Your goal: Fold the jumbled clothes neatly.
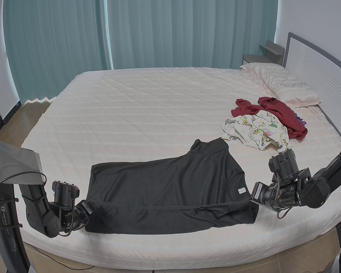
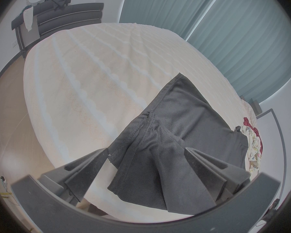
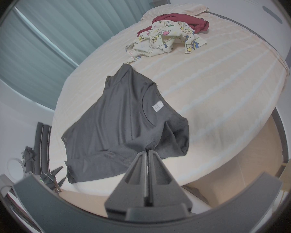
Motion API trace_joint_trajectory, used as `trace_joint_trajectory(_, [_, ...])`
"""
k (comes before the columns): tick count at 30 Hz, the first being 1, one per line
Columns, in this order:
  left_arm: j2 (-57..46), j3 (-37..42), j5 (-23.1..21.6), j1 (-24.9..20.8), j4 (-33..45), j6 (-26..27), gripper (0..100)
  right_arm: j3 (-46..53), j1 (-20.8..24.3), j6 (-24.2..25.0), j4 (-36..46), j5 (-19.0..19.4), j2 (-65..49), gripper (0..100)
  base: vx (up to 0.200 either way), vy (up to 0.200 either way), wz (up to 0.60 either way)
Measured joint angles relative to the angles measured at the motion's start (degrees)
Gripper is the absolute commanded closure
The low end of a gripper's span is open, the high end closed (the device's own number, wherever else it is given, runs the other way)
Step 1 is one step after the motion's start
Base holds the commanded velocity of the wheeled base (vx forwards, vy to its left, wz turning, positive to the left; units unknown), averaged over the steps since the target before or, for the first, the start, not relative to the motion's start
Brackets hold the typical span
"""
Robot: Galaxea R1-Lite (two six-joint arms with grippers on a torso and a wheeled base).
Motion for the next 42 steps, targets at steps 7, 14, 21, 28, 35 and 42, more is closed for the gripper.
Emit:
trace_joint_trajectory(7, [0.18,0.22,0.00,-0.01,-0.05,0.02,0,2.82,0.46,-3.34,4.11,0.24,-1.18,100,0.000,0.000,0.00])
trace_joint_trajectory(14, [0.22,0.27,0.00,0.00,-0.05,0.00,0,3.58,1.33,-3.83,4.22,1.11,-0.61,0,0.000,0.000,0.00])
trace_joint_trajectory(21, [0.40,0.27,0.00,0.00,-0.05,0.00,0,4.46,1.22,-5.80,3.75,1.19,-0.07,0,0.000,0.000,0.00])
trace_joint_trajectory(28, [0.52,0.28,0.00,-0.04,-0.05,0.02,0,4.66,0.20,-5.84,-3.77,1.33,3.72,0,0.000,0.000,0.00])
trace_joint_trajectory(35, [0.57,0.38,0.00,-0.20,-0.05,0.00,0,4.71,-0.17,-8.16,-20.14,2.29,12.13,0,0.000,0.000,0.00])
trace_joint_trajectory(42, [0.79,0.74,0.04,-0.69,-0.09,-0.05,0,4.63,-2.21,-13.14,-31.66,4.64,20.32,0,0.000,0.000,0.00])
